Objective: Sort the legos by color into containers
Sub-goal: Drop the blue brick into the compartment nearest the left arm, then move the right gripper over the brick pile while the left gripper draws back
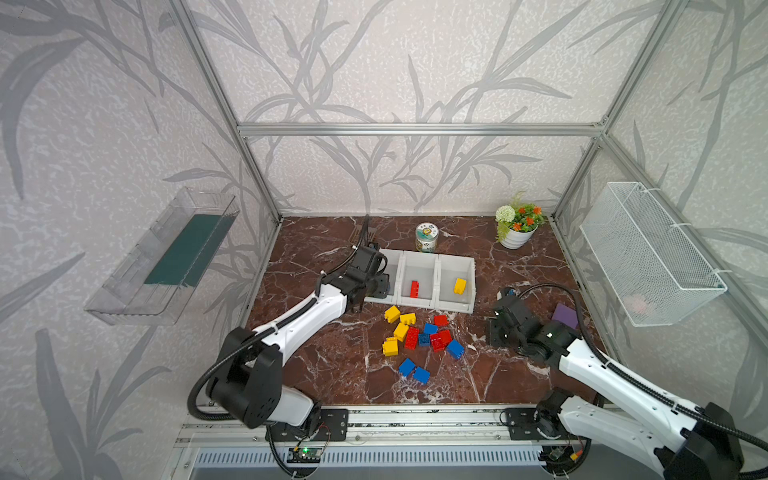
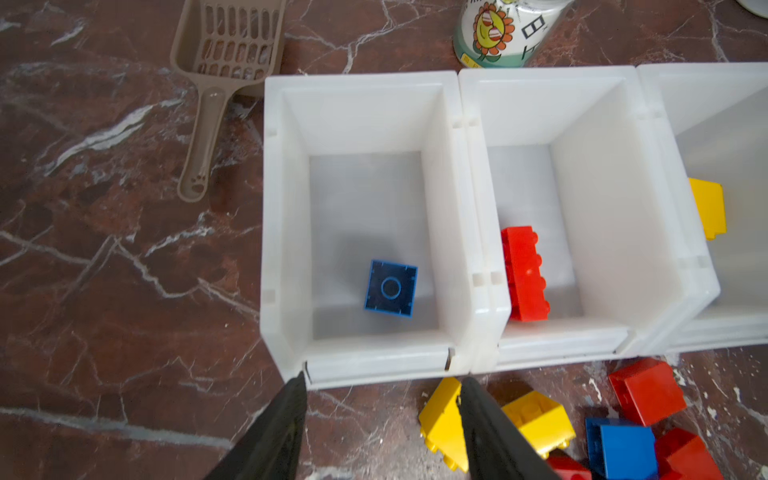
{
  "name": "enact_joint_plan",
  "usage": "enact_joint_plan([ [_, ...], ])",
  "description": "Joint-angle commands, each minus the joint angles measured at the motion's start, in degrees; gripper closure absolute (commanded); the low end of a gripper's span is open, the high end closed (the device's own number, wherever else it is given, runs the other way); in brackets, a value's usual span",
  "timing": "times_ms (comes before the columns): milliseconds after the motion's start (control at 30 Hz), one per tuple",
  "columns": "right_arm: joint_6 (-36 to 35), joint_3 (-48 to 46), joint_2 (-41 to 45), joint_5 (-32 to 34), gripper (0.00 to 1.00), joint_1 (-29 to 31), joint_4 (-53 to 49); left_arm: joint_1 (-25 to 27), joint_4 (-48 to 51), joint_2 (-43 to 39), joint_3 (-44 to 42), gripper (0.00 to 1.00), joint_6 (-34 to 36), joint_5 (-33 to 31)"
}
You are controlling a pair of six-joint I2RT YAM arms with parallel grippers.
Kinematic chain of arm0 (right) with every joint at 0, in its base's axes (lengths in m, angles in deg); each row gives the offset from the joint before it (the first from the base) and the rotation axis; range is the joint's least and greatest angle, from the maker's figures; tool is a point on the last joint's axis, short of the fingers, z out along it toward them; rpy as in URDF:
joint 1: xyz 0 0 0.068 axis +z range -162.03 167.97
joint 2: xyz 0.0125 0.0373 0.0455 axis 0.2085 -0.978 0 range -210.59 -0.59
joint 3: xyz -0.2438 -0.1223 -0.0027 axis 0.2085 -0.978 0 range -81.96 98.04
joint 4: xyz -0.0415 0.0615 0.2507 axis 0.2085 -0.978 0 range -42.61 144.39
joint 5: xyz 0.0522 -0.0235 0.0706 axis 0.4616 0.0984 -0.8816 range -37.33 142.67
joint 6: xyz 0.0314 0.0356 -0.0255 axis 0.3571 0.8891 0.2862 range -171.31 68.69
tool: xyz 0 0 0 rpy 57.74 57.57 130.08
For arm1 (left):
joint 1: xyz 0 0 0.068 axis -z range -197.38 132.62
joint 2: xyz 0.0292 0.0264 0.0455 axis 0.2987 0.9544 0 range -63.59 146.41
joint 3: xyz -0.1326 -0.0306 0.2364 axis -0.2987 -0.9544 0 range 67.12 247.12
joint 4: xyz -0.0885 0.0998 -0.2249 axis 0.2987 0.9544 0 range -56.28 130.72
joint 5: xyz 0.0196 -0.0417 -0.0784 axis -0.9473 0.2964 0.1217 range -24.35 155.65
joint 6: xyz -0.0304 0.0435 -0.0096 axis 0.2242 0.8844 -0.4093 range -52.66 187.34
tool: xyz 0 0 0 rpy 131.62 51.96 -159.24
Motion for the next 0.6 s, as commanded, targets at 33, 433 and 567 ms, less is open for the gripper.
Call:
enact_joint_plan([
  [33, -3.9, 1.3, -1.7, -4.0, 0.41, 0.6, 0.4, 0.0, -5.7, -9.3, -9.8, 0.37, -5.8, 0.2],
  [433, -13.0, 5.1, -11.7, -9.6, 0.38, 11.1, 3.4, 0.0, -8.3, -19.8, -20.8, 0.34, -11.4, 0.5],
  [567, -13.8, 7.1, -15.6, -9.4, 0.38, 12.6, 3.2, 0.0, -8.9, -19.4, -20.9, 0.34, -11.3, 2.1],
])
